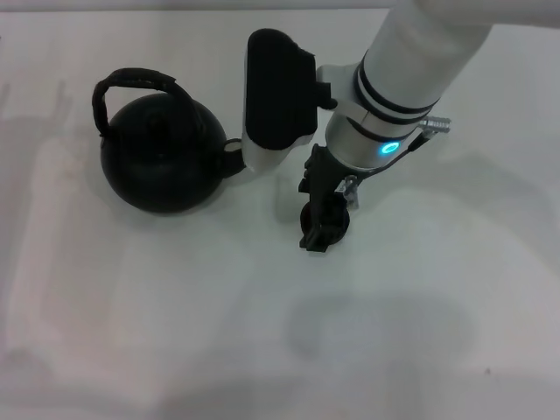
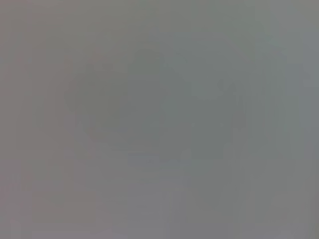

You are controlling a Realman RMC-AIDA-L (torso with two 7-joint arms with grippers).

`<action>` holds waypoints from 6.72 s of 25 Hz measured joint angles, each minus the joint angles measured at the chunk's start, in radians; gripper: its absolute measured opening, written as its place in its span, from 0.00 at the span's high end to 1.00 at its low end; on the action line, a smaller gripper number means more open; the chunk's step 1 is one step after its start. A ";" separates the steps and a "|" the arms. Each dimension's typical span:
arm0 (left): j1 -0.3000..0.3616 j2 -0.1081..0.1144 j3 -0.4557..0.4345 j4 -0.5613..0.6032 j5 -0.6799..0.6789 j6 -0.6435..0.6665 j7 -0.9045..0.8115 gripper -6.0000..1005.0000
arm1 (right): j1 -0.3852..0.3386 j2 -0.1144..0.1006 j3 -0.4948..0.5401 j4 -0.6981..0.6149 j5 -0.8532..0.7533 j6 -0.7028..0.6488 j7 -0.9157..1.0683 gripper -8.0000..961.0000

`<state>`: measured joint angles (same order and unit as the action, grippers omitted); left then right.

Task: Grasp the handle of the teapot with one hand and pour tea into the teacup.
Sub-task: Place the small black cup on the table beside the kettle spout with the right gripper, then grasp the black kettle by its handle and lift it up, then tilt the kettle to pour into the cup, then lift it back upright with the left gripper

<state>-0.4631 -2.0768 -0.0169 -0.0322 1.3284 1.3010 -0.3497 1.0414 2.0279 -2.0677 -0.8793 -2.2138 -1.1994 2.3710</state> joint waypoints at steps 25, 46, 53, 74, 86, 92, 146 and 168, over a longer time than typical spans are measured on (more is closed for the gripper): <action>0.000 0.003 0.016 0.000 0.000 0.028 -0.007 0.16 | -0.355 -0.019 1.092 0.123 0.337 -0.201 -0.350 0.12; 0.123 0.004 0.198 0.041 0.001 0.125 -0.082 0.16 | -0.384 -0.003 1.506 0.830 1.495 0.162 -2.125 0.13; 0.275 0.004 0.301 0.092 0.000 0.252 -0.184 0.16 | -0.379 -0.012 1.510 0.762 1.586 0.268 -2.106 0.13; 0.131 0.007 0.583 0.119 0.014 0.080 -0.215 0.16 | -0.387 -0.014 1.507 0.758 1.645 0.279 -2.080 0.13; 0.097 0.002 0.577 0.118 0.015 0.024 -0.211 0.17 | -0.382 -0.015 1.503 0.758 1.646 0.280 -2.079 0.14; 0.069 -0.001 0.577 0.114 0.014 -0.003 -0.209 0.18 | -0.384 -0.016 1.503 0.758 1.646 0.281 -2.079 0.13; -0.147 0.000 0.631 0.172 0.106 0.017 -0.049 0.87 | -0.402 -0.016 1.509 0.758 1.646 0.303 -2.078 0.13; -0.205 -0.005 0.725 0.160 0.104 0.014 0.153 0.88 | -0.387 -0.010 1.510 0.759 1.646 0.304 -2.073 0.13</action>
<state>-0.6684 -2.0817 0.7081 0.1274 1.4328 1.3147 -0.1966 0.6539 2.0181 -0.5574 -0.1206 -0.5675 -0.8957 0.2984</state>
